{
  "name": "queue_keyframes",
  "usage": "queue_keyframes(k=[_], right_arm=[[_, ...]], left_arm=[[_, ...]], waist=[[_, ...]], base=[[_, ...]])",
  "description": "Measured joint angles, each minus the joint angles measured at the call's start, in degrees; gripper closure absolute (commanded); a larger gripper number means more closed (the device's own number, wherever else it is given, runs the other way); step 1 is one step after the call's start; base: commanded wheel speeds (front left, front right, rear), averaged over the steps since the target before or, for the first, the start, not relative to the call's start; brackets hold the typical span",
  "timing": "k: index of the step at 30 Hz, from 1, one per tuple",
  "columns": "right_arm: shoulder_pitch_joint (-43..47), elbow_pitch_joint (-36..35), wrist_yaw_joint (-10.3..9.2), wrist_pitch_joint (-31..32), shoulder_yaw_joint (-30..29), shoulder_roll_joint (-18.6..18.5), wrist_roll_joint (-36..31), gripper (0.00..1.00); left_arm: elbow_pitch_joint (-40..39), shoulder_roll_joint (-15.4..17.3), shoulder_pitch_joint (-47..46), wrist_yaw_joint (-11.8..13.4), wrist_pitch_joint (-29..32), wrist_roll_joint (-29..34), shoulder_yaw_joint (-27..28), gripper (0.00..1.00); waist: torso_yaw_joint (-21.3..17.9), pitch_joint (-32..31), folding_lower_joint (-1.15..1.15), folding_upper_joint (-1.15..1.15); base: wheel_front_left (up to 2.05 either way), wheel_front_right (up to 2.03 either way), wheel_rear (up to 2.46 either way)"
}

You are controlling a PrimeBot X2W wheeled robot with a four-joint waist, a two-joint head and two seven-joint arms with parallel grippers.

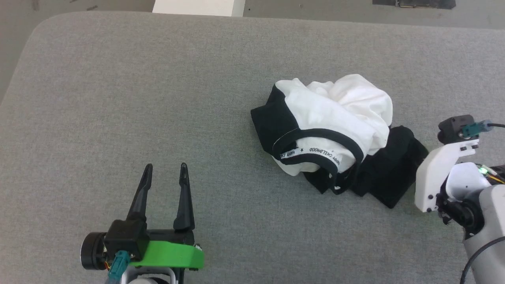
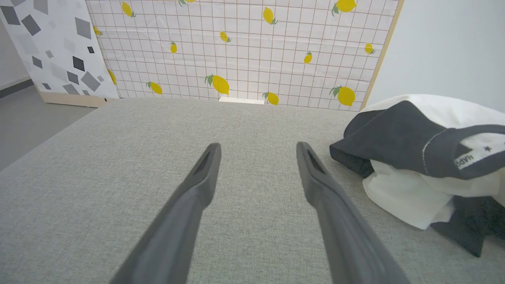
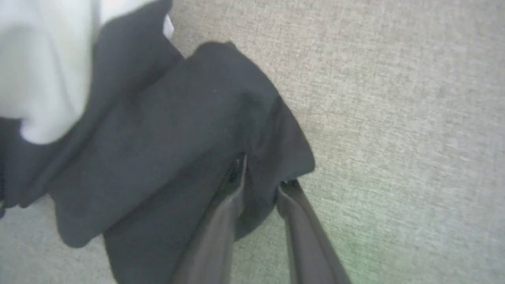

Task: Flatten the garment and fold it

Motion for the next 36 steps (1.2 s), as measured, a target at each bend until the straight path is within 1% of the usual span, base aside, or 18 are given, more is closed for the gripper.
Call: queue_keyframes(k=[4, 7, 10, 12, 14, 16, 18, 21, 22, 24, 27, 30, 33, 36], right_arm=[[-0.10, 0.35, 0.00, -3.13, 0.37, 0.19, 0.65, 1.00], [-0.49, -0.73, 0.00, -5.81, -1.22, -0.19, 1.53, 1.00], [-1.48, -2.41, 0.02, -7.34, -4.56, -2.58, 1.45, 1.00], [-1.32, -3.26, 0.01, -7.25, -9.91, -5.25, 0.79, 1.00], [0.23, -4.39, 0.01, -7.21, -14.41, -8.17, -1.43, 1.00], [3.64, -4.98, 0.01, -6.99, -19.97, -10.73, -4.49, 1.00], [7.60, -4.87, 0.01, -7.02, -24.04, -12.70, -7.83, 1.00], [13.14, -3.98, 0.00, -7.75, -27.99, -12.80, -10.93, 1.00], [14.48, -3.42, 0.01, -8.28, -28.66, -12.14, -11.73, 0.89], [15.92, -2.21, 0.01, -10.07, -29.21, -10.28, -13.47, 0.00], [16.22, -0.70, 0.01, -12.76, -28.27, -7.25, -14.22, 0.00], [14.79, -0.99, 0.01, -15.56, -25.42, -4.65, -12.93, 0.00], [11.63, -4.07, 0.01, -16.51, -21.48, -3.60, -10.18, 0.00], [8.70, -8.27, 0.01, -15.38, -17.05, -3.21, -6.34, 0.00]], left_arm=[[0.82, -0.52, 0.04, -0.51, 0.00, 1.02, 1.00, 0.00], [1.08, -0.57, 0.15, -0.57, 0.00, 1.31, 2.00, 0.00], [1.05, -0.56, 0.72, -0.64, 0.00, 1.69, 2.92, 0.00], [1.03, -0.56, 1.36, -1.07, 0.00, 1.70, 3.54, 0.00], [0.94, -0.57, 1.95, -1.14, 0.00, 1.76, 3.94, 0.00], [0.88, -0.57, 2.37, -1.48, 0.00, 1.77, 4.21, 0.00], [0.87, -0.58, 2.49, -1.65, -0.01, 1.78, 4.31, 0.00], [0.90, -0.59, 2.84, -1.92, 0.00, 1.89, 4.43, 0.00], [1.01, -0.58, 3.14, -2.04, 0.00, 2.04, 4.49, 0.00], [1.26, -0.58, 3.37, -2.11, 0.00, 2.20, 4.52, 0.00], [1.69, -0.57, 3.37, -2.36, 0.00, 2.21, 4.42, 0.00], [2.05, -0.57, 3.35, -2.42, 0.00, 2.21, 4.37, 0.00], [2.33, -0.53, 3.33, -2.61, 0.00, 2.21, 4.35, 0.00], [2.31, -0.56, 3.33, -2.64, 0.00, 2.20, 4.20, 0.00]], waist=[[-0.23, -0.88, 0.00, 0.00], [-0.85, -2.14, 0.00, 0.00], [-1.65, -3.56, 0.00, 0.00], [-2.34, -4.77, 0.00, 0.00], [-2.88, -5.67, 0.00, 0.00], [-3.40, -6.44, 0.00, 0.00], [-3.74, -6.88, 0.00, 0.00], [-3.96, -7.09, 0.00, 0.00], [-4.02, -7.05, 0.00, 0.00], [-4.13, -7.06, 0.00, 0.00], [-4.22, -7.33, 0.00, 0.00], [-4.36, -7.85, 0.00, 0.00], [-4.53, -8.45, 0.00, 0.00], [-4.49, -8.98, 0.00, 0.00]], base=[[0.00, 0.00, 0.00], [0.00, 0.00, 0.00], [0.00, 0.00, 0.00], [0.00, 0.00, 0.00], [0.00, 0.00, 0.00], [0.00, 0.00, 0.00], [0.00, 0.00, 0.00], [0.00, 0.00, 0.00], [0.00, 0.00, 0.00], [0.00, 0.00, 0.00], [0.00, 0.00, 0.00], [0.00, 0.00, 0.00], [0.00, 0.00, 0.00], [0.00, 0.00, 0.00]])
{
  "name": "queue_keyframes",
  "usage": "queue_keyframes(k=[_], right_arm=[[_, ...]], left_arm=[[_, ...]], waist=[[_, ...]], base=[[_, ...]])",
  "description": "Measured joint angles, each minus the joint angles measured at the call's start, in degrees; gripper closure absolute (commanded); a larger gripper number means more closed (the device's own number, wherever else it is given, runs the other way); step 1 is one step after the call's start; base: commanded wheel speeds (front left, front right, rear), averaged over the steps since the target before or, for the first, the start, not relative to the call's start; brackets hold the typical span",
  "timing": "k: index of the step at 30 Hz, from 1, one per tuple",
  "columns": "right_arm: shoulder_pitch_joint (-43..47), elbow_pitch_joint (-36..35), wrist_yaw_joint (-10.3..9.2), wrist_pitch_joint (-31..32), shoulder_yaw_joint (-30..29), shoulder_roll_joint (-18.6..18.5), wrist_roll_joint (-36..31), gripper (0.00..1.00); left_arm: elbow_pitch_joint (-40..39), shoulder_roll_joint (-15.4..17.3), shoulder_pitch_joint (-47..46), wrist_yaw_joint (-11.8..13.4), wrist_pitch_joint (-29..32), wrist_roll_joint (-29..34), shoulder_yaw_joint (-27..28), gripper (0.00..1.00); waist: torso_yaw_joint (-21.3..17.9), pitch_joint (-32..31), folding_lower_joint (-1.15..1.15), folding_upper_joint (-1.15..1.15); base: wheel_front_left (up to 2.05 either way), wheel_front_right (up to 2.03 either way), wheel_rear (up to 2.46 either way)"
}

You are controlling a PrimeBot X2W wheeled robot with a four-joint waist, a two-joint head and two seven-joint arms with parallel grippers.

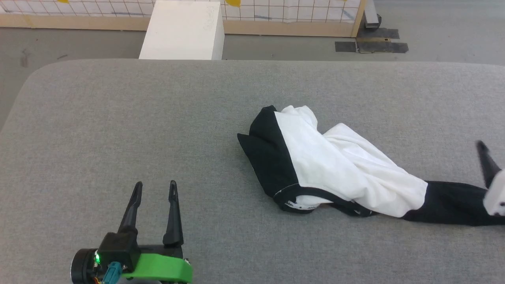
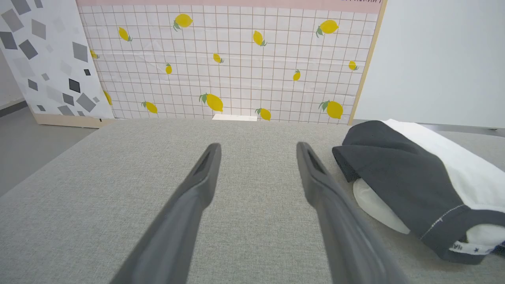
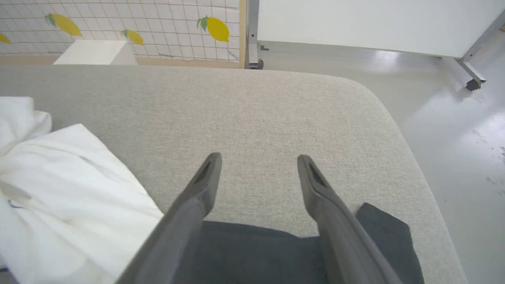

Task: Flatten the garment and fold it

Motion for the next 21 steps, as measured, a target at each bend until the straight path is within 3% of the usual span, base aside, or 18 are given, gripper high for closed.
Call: queue_keyframes(k=[4, 9, 14, 20, 21], right_arm=[[-1.98, -4.53, 0.00, 5.57, 5.84, 0.02, 3.53, 0.00], [-4.55, -4.65, 0.00, 14.40, 12.80, -0.13, 5.59, 0.00], [-7.89, -0.20, 0.00, 16.81, 19.36, -2.25, 6.27, 0.00], [-10.30, 7.78, 0.00, 17.35, 23.27, -4.71, 6.48, 0.00], [-10.73, 8.84, 0.00, 17.88, 23.96, -5.11, 7.06, 0.50]], left_arm=[[-0.31, -0.10, 0.01, -0.01, 0.00, 0.00, -0.34, 0.00], [-1.11, -0.37, -0.31, -0.04, 0.00, 0.01, -0.97, 0.00], [-1.78, -0.70, -2.08, -0.69, 0.00, 0.10, -1.68, 0.00], [-1.31, -1.65, -3.66, -1.04, 0.00, 0.10, -3.11, 0.00], [-1.27, -1.71, -3.99, -1.04, 0.00, 0.10, -3.34, 0.00]], waist=[[0.53, 0.17, 0.00, 0.00], [1.42, 1.78, 0.00, 0.00], [2.80, 4.29, 0.00, 0.00], [5.11, 7.21, 0.00, 0.00], [5.52, 7.77, 0.00, 0.00]], base=[[0.00, 0.00, 0.00], [0.00, 0.00, 0.00], [0.00, 0.00, 0.00], [0.00, 0.00, 0.00], [0.00, 0.00, 0.00]])
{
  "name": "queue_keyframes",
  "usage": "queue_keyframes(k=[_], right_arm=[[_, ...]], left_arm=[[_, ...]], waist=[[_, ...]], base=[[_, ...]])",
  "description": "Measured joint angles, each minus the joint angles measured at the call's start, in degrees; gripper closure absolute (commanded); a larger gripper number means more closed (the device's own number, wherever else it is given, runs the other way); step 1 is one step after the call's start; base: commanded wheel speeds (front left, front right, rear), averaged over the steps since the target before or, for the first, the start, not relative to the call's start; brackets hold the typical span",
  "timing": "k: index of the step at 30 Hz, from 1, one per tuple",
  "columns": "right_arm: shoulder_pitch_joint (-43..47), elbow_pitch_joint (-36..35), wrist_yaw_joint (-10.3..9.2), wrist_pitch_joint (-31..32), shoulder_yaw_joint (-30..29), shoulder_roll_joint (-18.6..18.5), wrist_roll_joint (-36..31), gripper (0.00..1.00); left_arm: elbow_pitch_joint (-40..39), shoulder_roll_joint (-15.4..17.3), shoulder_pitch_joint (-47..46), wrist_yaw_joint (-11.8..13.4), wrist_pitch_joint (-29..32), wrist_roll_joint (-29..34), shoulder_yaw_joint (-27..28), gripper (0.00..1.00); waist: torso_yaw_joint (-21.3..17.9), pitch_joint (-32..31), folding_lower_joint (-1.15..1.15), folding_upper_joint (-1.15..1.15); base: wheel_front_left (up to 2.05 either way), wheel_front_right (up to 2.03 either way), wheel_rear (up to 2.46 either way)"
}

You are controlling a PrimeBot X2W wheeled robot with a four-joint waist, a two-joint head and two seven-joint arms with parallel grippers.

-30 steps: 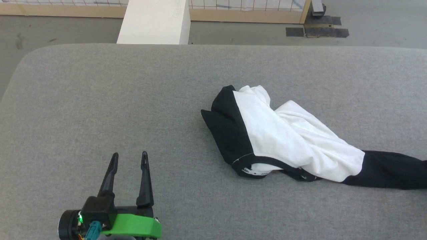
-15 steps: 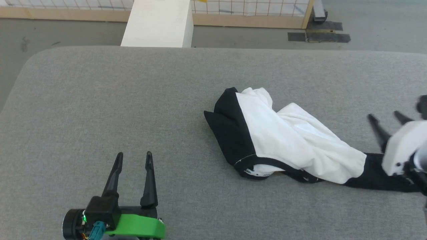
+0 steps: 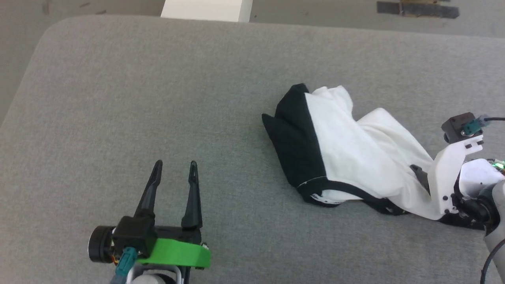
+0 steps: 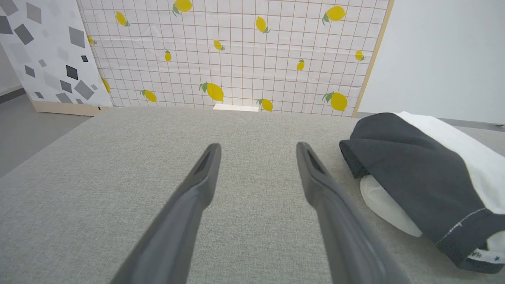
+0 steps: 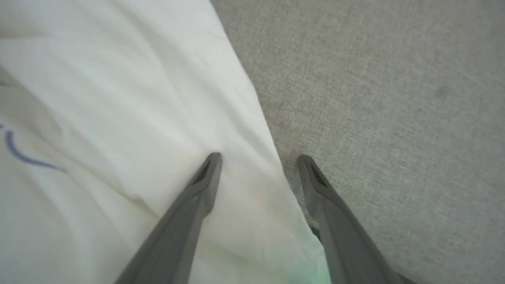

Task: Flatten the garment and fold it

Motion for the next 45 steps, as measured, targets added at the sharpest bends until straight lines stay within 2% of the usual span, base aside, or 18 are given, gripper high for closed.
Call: queue_keyframes(k=[1, 4, 9, 16, 19, 23, 27, 28, 29, 30, 31, 37, 42, 45], right_arm=[[-0.32, 0.60, -0.01, 0.62, 0.46, -0.38, 0.55, 1.00], [-2.41, 0.86, 0.00, 2.01, 0.86, -1.92, 2.45, 1.00], [-5.40, 0.51, 0.00, -0.49, 0.98, -4.35, 2.36, 1.00], [-17.35, -1.46, 0.00, -2.77, 0.56, -10.16, -1.92, 1.00], [-21.70, -1.04, 0.01, -5.09, 0.21, -12.80, -6.28, 1.00], [-24.89, 2.40, 0.00, -9.00, -2.02, -13.81, -12.74, 1.00], [-24.98, 6.59, 0.00, -11.63, -3.76, -11.84, -16.93, 1.00], [-24.94, 7.42, 0.00, -11.81, -3.91, -11.15, -17.42, 0.99], [-24.86, 8.21, 0.00, -11.99, -3.85, -10.39, -17.97, 0.73], [-24.79, 8.70, 0.01, -12.55, -3.82, -9.72, -18.29, 0.34], [-24.77, 9.12, 0.01, -12.96, -3.89, -9.27, -18.56, 0.00], [-24.76, 10.24, 0.00, -17.14, -6.25, -6.62, -18.72, 0.00], [-21.53, 9.00, 0.00, -18.96, -12.32, -1.26, -14.21, 0.00], [-16.40, 4.94, 0.00, -19.61, -15.17, 1.24, -12.25, 0.00]], left_arm=[[0.02, -0.05, -0.26, 0.00, 0.00, 0.00, -0.11, 0.00], [0.01, -0.22, -0.74, 0.03, 0.00, 0.01, -0.08, 0.00], [0.15, -0.32, -0.80, 0.02, 0.00, 0.01, -0.10, 0.00], [0.22, -0.56, -2.37, -0.35, 0.00, -0.08, -1.53, 0.00], [0.41, -0.67, -2.86, -0.34, 0.00, -0.12, -2.24, 0.00], [0.83, -0.70, -3.22, -0.32, -0.01, -0.34, -3.11, 0.00], [1.01, -0.71, -3.38, -0.19, 0.00, -0.64, -4.20, 0.00], [1.02, -0.71, -3.38, -0.01, 0.00, -0.65, -4.41, 0.00], [1.09, -0.71, -3.38, 0.16, 0.00, -0.73, -4.74, 0.00], [1.19, -0.71, -3.39, 0.23, -0.01, -0.73, -5.09, 0.00], [1.26, -0.71, -3.42, 0.37, 0.00, -0.73, -5.46, 0.00], [1.91, -0.75, -4.71, 0.68, 0.00, -0.97, -5.87, 0.00], [2.46, -0.73, -4.49, 0.69, -0.01, -0.53, -4.32, 0.00], [2.55, -0.47, -4.05, 0.68, 0.00, -0.36, -3.35, 0.00]], waist=[[0.31, 0.42, 0.00, 0.00], [1.41, 1.66, 0.00, 0.00], [2.77, 2.79, 0.00, 0.00], [4.84, 4.61, 0.00, 0.00], [6.27, 5.56, 0.00, 0.00], [8.59, 6.84, 0.00, 0.00], [10.70, 8.00, 0.00, 0.00], [11.04, 8.24, 0.00, 0.00], [11.34, 8.56, 0.00, 0.00], [11.54, 8.88, 0.01, 0.00], [11.63, 9.12, 0.00, 0.00], [10.55, 9.11, 0.01, 0.00], [9.20, 6.73, 0.01, 0.00], [8.00, 4.57, 0.01, 0.00]], base=[[0.00, 0.00, 0.00], [0.00, 0.00, 0.00], [0.00, 0.00, 0.00], [0.00, 0.00, 0.00], [0.00, 0.00, 0.00], [0.00, 0.00, 0.00], [0.00, 0.00, 0.00], [0.00, 0.00, 0.00], [0.00, 0.00, 0.00], [0.00, 0.00, 0.00], [0.00, 0.00, 0.00], [0.00, 0.00, 0.00], [0.00, 0.00, 0.00], [0.00, 0.00, 0.00]])
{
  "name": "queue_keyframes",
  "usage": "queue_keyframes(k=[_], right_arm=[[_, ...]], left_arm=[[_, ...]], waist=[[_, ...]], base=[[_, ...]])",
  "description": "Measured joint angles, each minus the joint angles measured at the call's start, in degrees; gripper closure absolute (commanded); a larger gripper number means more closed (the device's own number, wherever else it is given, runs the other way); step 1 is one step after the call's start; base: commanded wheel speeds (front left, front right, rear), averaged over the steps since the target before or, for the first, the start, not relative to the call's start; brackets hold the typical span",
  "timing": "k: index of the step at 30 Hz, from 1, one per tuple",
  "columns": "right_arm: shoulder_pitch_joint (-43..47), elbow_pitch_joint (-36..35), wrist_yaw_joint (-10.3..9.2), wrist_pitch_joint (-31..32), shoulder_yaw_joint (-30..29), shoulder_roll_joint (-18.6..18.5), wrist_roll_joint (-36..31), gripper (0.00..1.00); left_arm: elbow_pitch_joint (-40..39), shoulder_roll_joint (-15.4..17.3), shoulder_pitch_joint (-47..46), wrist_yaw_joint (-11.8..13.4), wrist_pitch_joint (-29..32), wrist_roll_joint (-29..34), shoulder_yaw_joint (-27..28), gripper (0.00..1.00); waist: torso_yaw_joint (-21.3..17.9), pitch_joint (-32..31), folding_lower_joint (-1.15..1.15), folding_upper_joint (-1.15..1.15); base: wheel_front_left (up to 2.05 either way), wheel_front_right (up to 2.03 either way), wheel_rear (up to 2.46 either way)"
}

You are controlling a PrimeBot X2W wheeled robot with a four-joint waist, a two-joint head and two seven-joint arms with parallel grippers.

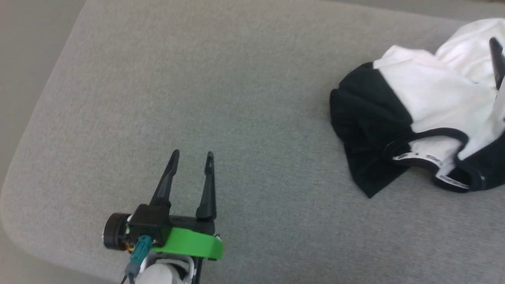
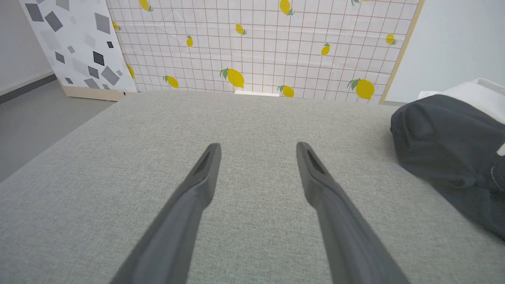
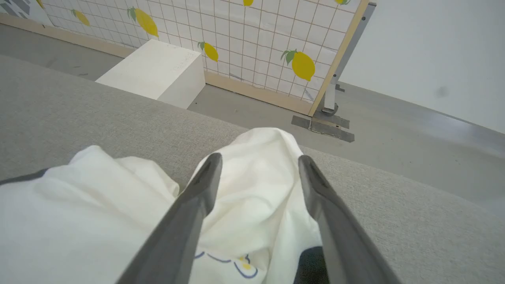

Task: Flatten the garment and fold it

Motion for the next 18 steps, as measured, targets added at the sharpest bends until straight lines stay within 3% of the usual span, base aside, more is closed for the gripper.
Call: queue_keyframes(k=[7, 13, 18], right_arm=[[17.67, -19.23, 0.00, -4.83, -7.80, 7.54, 1.54, 0.00], [37.44, -32.66, 0.00, -10.96, -13.84, 19.39, -2.38, 0.00], [44.92, -36.72, 0.00, -14.80, -13.88, 21.27, -3.00, 0.00]], left_arm=[[-0.63, 1.10, 4.03, 0.01, 0.00, 0.27, 2.36, 0.00], [-1.45, 1.75, 6.64, 0.00, -0.01, 0.69, 2.97, 0.00], [-1.86, 1.86, 7.53, 0.00, 0.00, 1.11, 3.14, 0.00]], waist=[[-3.45, -5.07, 0.00, 0.00], [-7.04, -8.09, -0.01, 0.00], [-9.72, -9.80, -0.01, 0.00]], base=[[0.00, 0.00, 0.00], [0.00, 0.00, 0.00], [0.00, 0.00, 0.00]])
